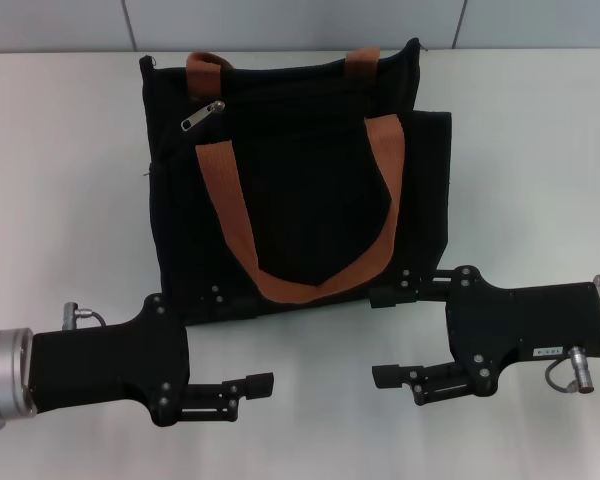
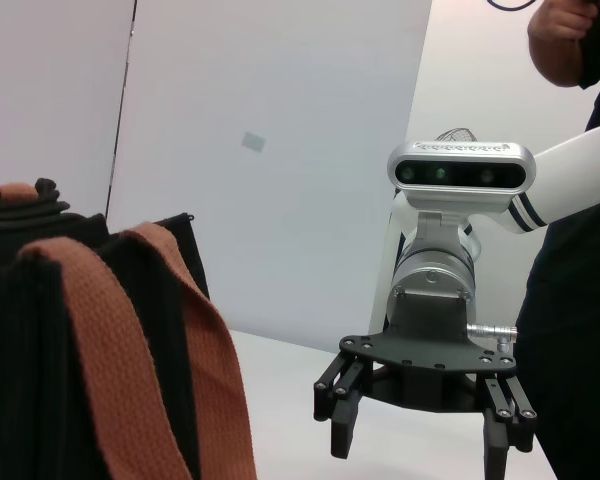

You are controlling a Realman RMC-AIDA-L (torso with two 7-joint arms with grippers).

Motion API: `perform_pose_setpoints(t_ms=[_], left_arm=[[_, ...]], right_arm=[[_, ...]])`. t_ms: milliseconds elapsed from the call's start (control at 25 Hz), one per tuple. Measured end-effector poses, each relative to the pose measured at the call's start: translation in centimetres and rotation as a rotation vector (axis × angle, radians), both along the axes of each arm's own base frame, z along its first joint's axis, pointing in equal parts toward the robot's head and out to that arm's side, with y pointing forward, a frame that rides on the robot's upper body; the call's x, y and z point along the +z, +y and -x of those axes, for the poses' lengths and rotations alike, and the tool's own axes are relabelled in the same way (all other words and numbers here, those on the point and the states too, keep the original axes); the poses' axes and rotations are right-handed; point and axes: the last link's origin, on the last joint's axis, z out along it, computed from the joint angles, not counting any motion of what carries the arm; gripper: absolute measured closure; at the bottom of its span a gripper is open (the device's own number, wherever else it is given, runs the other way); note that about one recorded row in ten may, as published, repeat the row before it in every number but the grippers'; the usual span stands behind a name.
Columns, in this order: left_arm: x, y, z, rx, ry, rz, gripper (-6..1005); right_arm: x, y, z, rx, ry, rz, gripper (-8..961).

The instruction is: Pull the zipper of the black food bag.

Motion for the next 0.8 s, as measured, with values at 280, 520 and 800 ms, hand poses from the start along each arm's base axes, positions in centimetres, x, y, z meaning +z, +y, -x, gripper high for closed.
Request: perform_pose_setpoints(t_ms=[280,520,800], left_arm=[[-0.04,0.05,-0.08,-0.005,0.002,0.003,182],[-0.06,0.04,-0.08,-0.006,0.003,0.003,182],[0.52,0.04,-0.69,-0.038,-0.049,-0.024,186]], right_arm=[[-0.01,-0.10,-0.11,-0.003,-0.001,0.001,149],[-0.02,-0.10,-0.14,-0.004,-0.002,0.001,150],[-0.23,-0.16,-0.17,-0.012,-0.001,0.006,150]])
